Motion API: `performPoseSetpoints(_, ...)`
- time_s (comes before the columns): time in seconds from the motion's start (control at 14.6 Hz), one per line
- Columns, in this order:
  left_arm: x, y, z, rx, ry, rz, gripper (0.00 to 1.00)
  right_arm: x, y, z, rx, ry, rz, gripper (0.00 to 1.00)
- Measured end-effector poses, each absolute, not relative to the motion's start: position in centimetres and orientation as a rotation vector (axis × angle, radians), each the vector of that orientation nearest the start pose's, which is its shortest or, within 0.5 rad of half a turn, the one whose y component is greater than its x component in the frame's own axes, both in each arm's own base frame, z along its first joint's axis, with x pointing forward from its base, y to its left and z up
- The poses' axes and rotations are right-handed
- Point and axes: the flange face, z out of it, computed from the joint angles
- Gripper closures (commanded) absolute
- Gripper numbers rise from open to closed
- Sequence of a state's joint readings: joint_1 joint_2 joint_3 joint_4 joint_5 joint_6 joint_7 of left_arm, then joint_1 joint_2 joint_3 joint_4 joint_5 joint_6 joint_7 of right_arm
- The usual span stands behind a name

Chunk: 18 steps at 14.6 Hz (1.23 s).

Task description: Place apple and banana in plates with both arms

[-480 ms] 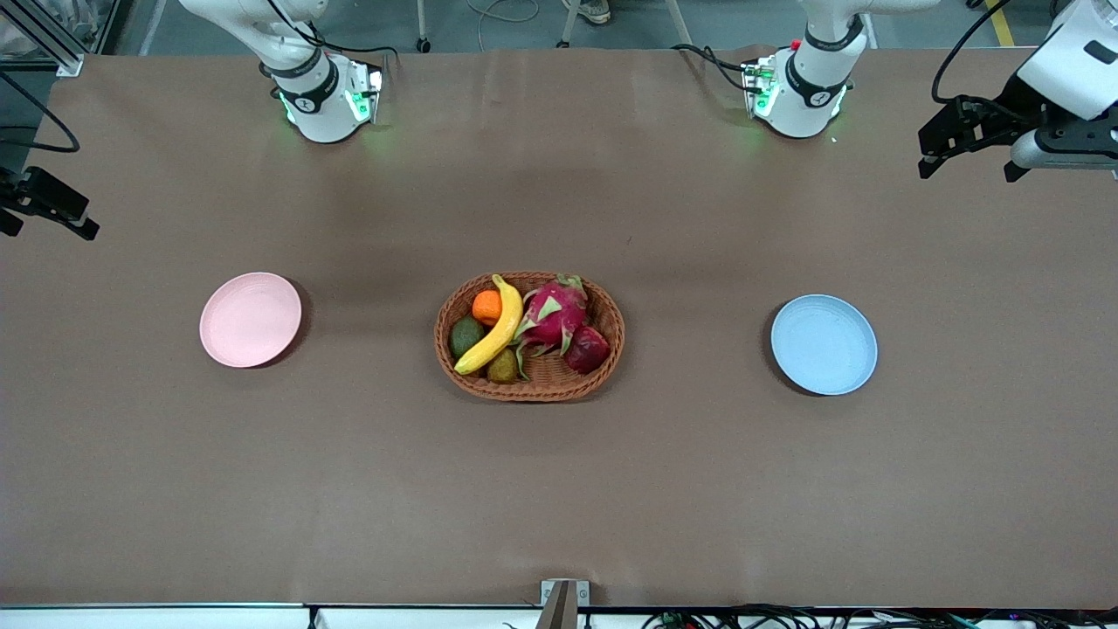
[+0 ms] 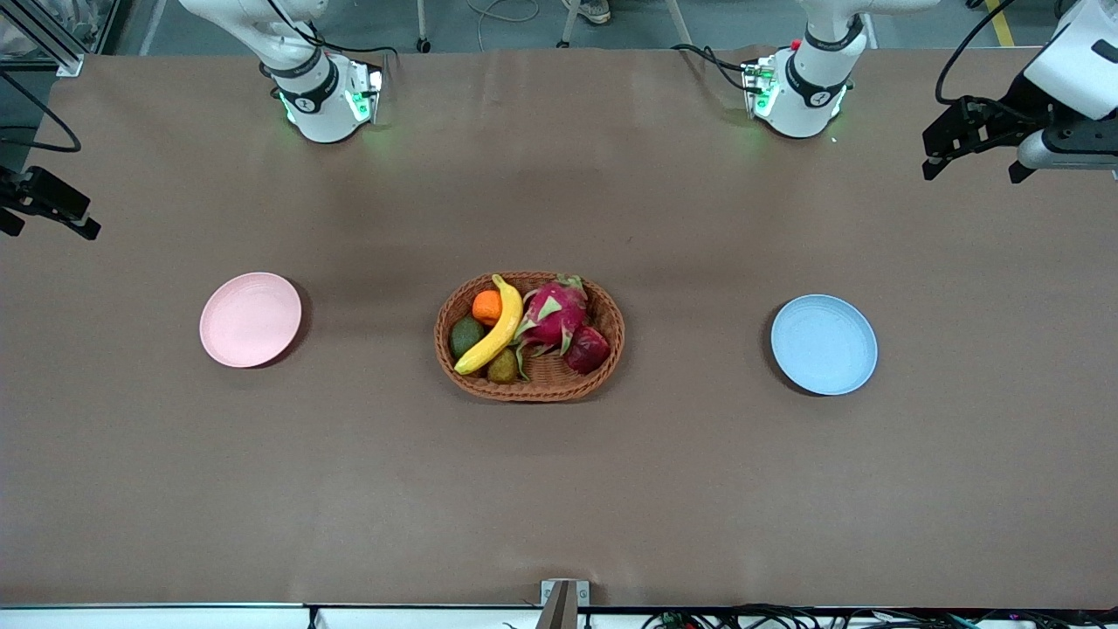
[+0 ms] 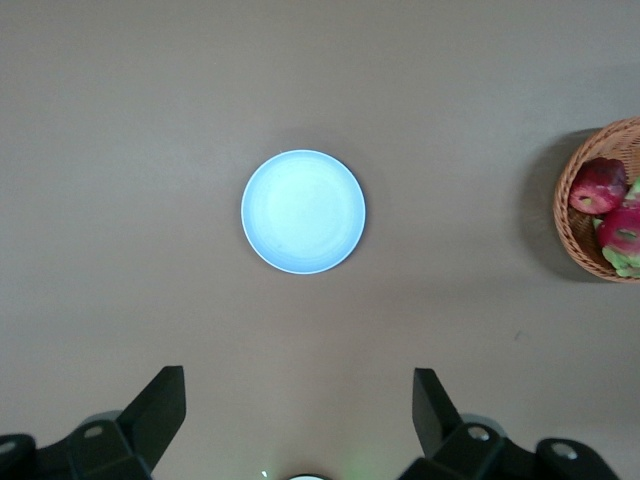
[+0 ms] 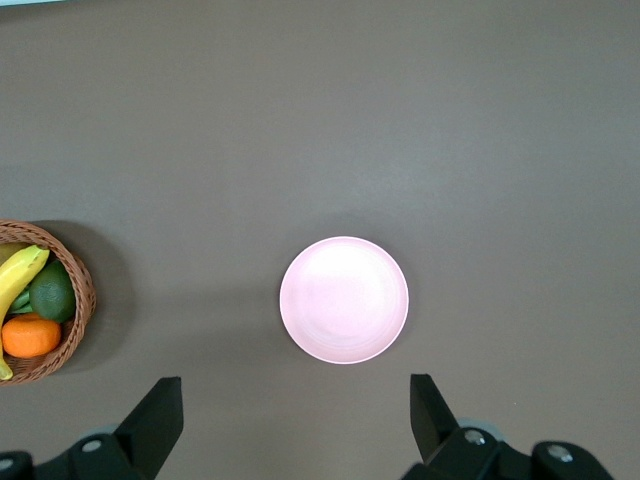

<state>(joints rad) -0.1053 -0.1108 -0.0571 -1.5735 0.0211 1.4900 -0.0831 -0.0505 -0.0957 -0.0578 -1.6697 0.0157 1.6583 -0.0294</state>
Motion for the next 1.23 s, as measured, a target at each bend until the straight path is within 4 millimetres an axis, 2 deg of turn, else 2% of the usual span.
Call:
performPoseSetpoints(0.14,51.5,-8.5,66.6,-3.101,0.129,-0.025,0.0,53.0,-5.8,63.8,-3.121,0.124,-0.135,0.0)
performPoseSetpoints(0.34,53.3,-10.4,63.1,-3.095,0.127,0.071,0.0,53.0,-5.8,63.8,-3.121,0.124,-0.137,0.0)
performPoseSetpoints(0.48,54.9,-12.8,59.9,-3.091,0.098,0.126,0.0,53.1,-5.6,63.6,-3.121,0.118,-0.131,0.0)
performPoseSetpoints(0.62,56.5,-15.9,56.5,-3.095,0.016,0.147,0.0,53.9,-4.0,62.4,-3.122,0.071,-0.094,0.0)
performPoseSetpoints(0.75,57.7,-18.9,53.2,-3.102,-0.115,0.152,0.0,55.5,-0.9,59.6,-3.124,-0.014,-0.016,0.0)
performPoseSetpoints(0.89,58.6,-21.9,50.0,-3.107,-0.268,0.156,0.0,57.1,2.6,55.9,-3.124,-0.108,0.081,0.0)
performPoseSetpoints(1.03,59.2,-25.1,47.0,-3.11,-0.422,0.142,0.0,58.2,7.8,52.2,-3.129,-0.154,0.158,0.0)
performPoseSetpoints(1.23,59.5,-30.2,42.7,-3.116,-0.619,0.108,0.0,59.0,16.5,46.9,-3.113,0.03,0.202,0.0)
